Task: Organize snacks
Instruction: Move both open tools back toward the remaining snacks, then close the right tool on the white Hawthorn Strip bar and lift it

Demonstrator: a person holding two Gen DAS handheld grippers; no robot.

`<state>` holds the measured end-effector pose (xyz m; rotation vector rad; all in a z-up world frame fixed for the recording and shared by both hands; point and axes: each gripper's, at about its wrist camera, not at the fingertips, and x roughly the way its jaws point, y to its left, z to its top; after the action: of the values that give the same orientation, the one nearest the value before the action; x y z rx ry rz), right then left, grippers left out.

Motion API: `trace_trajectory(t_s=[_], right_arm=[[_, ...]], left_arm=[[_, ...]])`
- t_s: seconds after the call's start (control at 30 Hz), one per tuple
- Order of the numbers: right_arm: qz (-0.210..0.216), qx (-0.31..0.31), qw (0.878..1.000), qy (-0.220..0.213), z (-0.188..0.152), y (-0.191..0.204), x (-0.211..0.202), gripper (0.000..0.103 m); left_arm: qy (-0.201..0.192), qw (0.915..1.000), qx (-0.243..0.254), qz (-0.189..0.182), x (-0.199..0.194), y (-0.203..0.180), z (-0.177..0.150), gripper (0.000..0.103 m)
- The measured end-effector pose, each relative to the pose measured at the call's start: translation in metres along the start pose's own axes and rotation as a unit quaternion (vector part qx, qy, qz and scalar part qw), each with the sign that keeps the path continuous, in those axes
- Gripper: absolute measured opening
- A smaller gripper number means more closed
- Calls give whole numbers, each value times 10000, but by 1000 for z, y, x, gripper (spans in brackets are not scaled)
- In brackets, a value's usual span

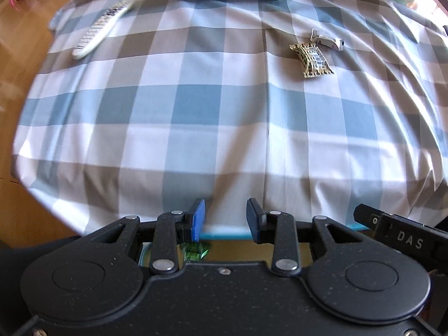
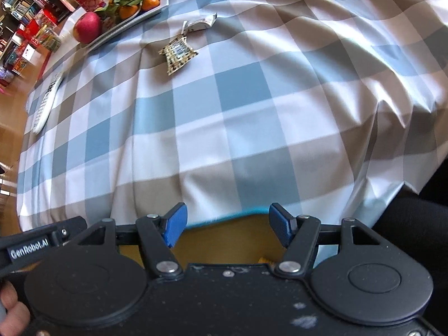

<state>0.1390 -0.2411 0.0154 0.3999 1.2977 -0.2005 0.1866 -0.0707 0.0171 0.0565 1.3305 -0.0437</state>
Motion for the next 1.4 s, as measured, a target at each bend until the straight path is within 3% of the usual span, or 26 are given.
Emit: trace_trajectory(t_s=[0.43, 0.73, 1.1, 1.27, 1.4], right_arm=[[-345, 237, 9991, 106, 86, 2, 24, 69], [-453, 490, 9970, -381, 155, 23, 42, 69], [-748, 593, 9900, -1039, 234, 50, 79, 68], [-1099, 685, 9845, -1187, 261, 51, 98, 68], [-1290, 615, 9841, -1055, 269, 47, 112, 68]], left_arm=[[397, 9991, -148, -87, 47, 15, 84, 44], [657, 9975, -243, -44, 66, 27, 90, 44], [958, 9938, -376, -414, 71, 26, 95, 44], [1039, 9919, -481, -549, 71, 30, 96, 44], [1046, 9912, -578, -568, 70, 34, 98, 44]])
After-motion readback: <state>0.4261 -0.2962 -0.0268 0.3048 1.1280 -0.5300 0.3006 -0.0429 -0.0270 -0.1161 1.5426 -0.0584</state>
